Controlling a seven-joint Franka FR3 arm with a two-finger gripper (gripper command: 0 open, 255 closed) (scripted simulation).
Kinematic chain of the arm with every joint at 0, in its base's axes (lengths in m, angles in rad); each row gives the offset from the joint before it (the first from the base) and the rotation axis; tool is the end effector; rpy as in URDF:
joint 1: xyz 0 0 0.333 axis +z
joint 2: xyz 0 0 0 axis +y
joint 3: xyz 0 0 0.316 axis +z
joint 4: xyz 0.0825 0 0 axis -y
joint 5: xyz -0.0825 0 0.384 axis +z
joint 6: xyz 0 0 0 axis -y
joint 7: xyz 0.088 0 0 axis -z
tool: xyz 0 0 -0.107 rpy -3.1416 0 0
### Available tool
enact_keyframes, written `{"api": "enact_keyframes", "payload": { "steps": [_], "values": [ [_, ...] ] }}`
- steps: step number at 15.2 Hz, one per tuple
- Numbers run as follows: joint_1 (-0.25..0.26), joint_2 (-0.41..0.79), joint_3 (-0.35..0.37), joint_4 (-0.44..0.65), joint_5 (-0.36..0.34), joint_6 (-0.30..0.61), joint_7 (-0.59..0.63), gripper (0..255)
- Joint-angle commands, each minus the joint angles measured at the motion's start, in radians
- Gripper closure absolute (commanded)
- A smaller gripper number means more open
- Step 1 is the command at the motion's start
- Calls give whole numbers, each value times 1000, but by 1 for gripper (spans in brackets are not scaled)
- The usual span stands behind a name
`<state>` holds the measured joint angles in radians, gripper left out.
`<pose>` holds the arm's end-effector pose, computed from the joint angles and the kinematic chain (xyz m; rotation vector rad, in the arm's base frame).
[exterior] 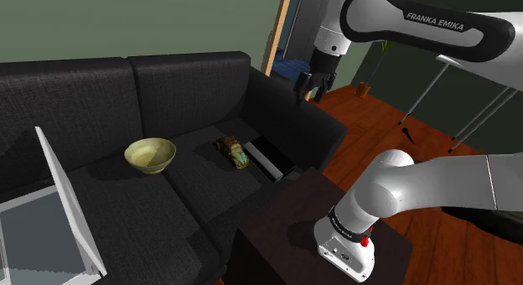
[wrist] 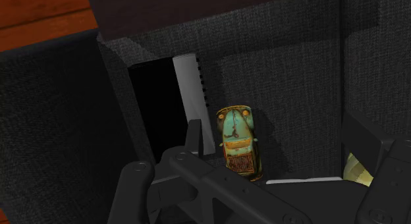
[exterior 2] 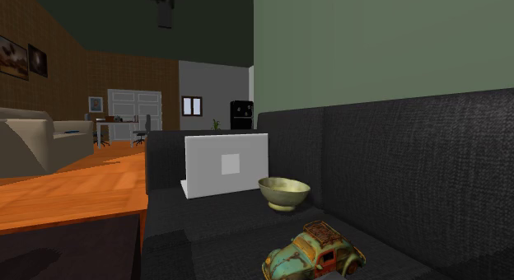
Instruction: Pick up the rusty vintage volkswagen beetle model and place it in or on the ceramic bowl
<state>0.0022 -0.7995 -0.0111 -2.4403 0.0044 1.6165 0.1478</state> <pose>0.3051 -0.0030 0.5587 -3.1215 0.2400 0.0394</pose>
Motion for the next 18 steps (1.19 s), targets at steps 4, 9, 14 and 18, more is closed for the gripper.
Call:
{"api": "enact_keyframes", "payload": {
  "steps": [4, 9, 14, 18],
  "values": [
    [-2, 70, -11, -39, 1, 110, -8, 0],
    [-3, 216, -29, -74, 7, 292, -24, 0],
    [0, 392, -47, -71, 21, 466, -46, 0],
    [4, 547, -60, -42, 43, 591, -69, 0]
  ]
}}
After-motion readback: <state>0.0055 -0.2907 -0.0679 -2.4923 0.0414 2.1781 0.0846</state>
